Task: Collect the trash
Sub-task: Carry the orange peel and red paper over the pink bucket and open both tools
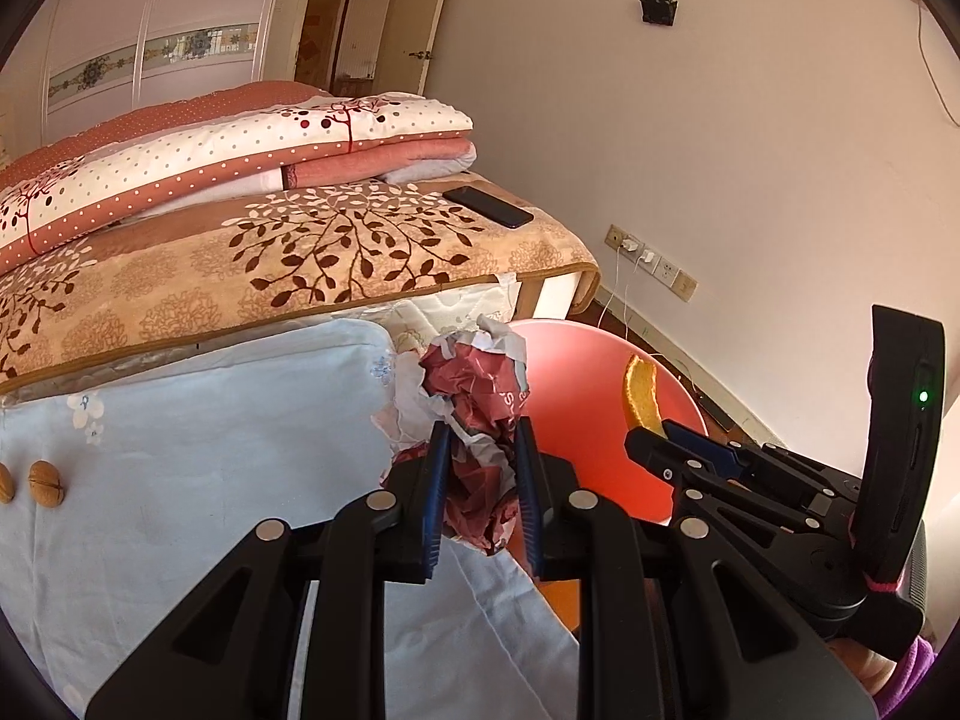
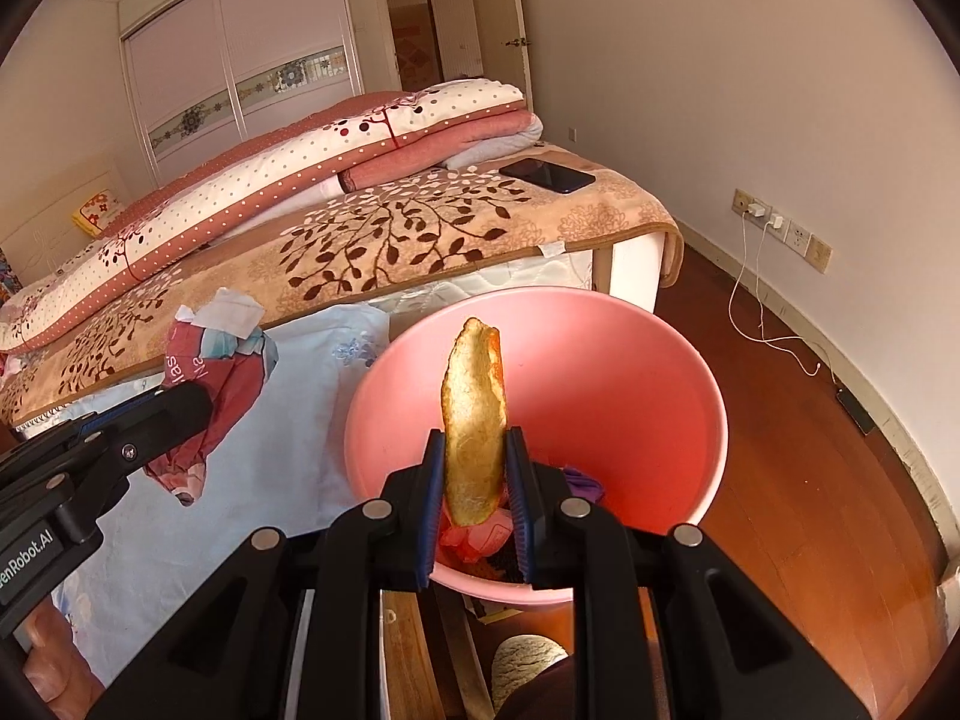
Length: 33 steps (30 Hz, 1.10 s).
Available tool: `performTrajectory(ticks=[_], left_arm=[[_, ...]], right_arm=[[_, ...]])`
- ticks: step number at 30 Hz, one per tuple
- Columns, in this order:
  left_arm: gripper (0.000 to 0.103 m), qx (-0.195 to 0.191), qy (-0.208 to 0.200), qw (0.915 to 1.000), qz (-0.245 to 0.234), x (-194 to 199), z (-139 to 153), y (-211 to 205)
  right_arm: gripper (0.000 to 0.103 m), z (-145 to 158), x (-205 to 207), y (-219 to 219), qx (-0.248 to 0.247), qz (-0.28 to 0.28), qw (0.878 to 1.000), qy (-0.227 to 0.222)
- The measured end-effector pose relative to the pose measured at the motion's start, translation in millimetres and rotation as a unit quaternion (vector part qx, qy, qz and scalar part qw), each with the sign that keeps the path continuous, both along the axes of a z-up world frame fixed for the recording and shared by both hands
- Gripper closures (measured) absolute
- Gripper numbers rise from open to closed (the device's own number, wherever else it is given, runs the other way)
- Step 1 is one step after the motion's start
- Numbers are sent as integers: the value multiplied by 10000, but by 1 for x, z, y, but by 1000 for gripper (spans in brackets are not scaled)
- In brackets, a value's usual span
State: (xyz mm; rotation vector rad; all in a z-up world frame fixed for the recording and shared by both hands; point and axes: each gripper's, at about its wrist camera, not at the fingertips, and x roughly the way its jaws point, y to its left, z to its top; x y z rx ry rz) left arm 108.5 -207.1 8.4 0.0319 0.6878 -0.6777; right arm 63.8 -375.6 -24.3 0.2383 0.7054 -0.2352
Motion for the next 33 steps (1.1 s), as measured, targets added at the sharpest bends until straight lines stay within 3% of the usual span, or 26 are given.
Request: performTrajectory(ticks=[14,21,33], left_arm=[[82,73,200,9993,-318,11,-19,-52],[82,72,387,9987,-337,21,-28,-65],[79,20,721,9967,-375,35,-44,-81]], right_arm=[[84,-17,-2,-46,298,-398,9987,60],[84,-27,-1,-63,595,-473,9971,100],[84,-38,4,-73,645,-563,9961,228]])
